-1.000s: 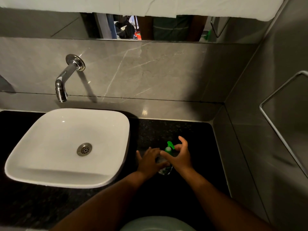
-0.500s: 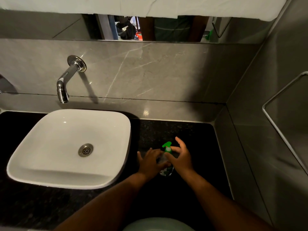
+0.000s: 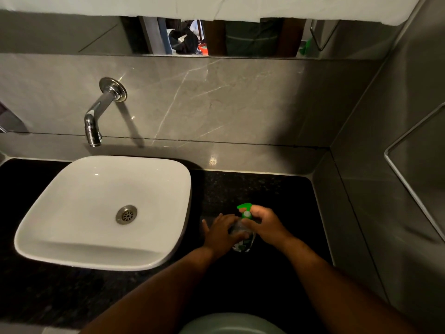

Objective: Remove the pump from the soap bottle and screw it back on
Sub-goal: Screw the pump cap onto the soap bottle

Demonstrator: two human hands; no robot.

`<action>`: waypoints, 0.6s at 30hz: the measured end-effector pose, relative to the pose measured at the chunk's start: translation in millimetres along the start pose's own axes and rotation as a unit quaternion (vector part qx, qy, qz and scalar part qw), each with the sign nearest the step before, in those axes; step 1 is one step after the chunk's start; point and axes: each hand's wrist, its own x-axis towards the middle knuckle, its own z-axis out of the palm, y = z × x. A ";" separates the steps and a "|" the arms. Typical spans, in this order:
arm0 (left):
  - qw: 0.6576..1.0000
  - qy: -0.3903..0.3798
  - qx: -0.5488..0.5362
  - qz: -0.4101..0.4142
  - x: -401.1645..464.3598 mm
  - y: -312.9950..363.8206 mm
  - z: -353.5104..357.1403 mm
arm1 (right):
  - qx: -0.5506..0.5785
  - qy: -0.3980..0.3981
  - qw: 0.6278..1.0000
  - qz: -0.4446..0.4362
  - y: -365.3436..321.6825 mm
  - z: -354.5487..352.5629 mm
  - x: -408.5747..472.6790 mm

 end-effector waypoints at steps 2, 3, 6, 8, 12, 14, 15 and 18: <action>1.000 -0.002 -0.018 0.009 1.2 1.2 -3.1 | -0.003 -0.023 1.000 -0.007 -0.9 -2.2 2.8; 1.000 0.002 -0.023 0.015 2.0 1.0 -4.6 | -0.003 -0.025 1.000 -0.005 -1.0 -2.4 3.7; 1.000 0.012 -0.015 0.008 2.5 -0.9 -4.5 | 0.003 0.003 1.000 0.003 0.3 2.0 4.9; 1.000 0.029 -0.010 -0.001 2.3 0.2 -0.4 | 0.018 0.046 0.999 0.009 2.9 10.1 4.1; 0.996 0.058 0.052 -0.037 -0.1 9.7 7.7 | 0.050 0.156 0.986 0.012 9.3 31.3 3.4; 0.991 0.073 0.095 -0.052 -1.1 14.9 11.5 | 0.063 0.185 0.980 0.026 10.7 39.3 4.6; 0.989 0.081 0.107 -0.061 -1.6 18.4 12.7 | 0.064 0.199 0.977 0.039 11.1 42.4 5.7; 0.985 0.089 0.124 -0.083 -0.5 27.3 14.6 | 0.053 0.243 0.966 0.073 13.2 48.4 9.1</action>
